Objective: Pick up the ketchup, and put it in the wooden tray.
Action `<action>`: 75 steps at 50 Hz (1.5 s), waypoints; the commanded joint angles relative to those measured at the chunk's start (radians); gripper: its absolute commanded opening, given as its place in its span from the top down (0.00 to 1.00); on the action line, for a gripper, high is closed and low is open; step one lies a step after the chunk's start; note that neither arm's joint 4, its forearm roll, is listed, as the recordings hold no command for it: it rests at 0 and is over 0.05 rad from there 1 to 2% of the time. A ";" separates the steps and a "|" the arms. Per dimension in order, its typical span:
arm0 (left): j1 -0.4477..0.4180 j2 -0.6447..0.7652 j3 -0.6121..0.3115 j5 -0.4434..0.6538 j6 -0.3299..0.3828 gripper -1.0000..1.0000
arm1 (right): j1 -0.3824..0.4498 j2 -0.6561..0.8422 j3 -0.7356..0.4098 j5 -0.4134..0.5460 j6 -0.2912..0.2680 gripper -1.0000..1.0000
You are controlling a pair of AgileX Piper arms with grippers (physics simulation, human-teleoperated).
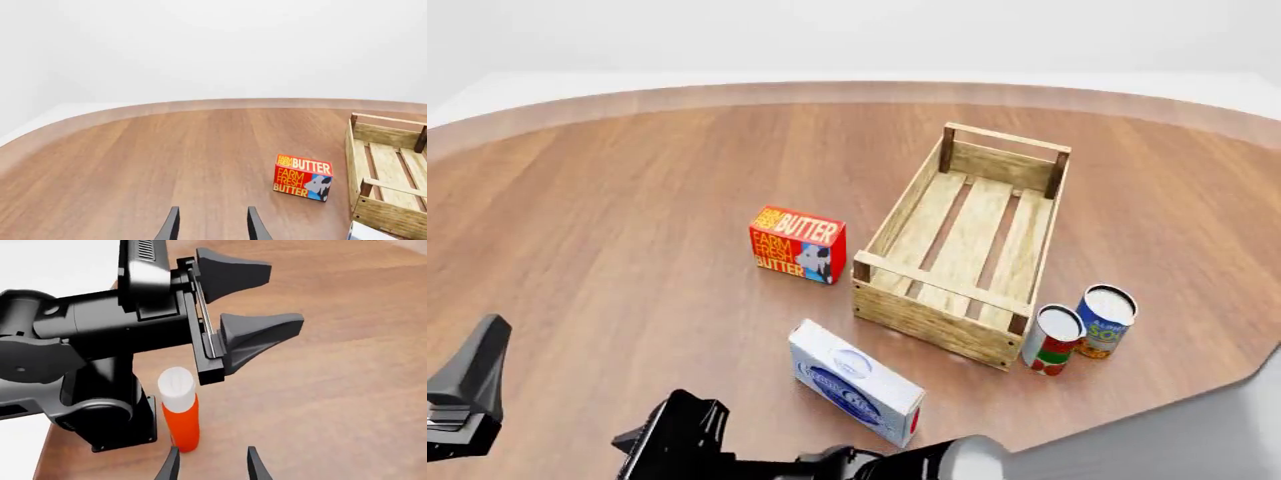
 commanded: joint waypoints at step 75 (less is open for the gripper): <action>0.000 0.000 0.000 0.000 0.000 0.00 | 0.062 0.283 -0.255 0.046 -0.001 0.00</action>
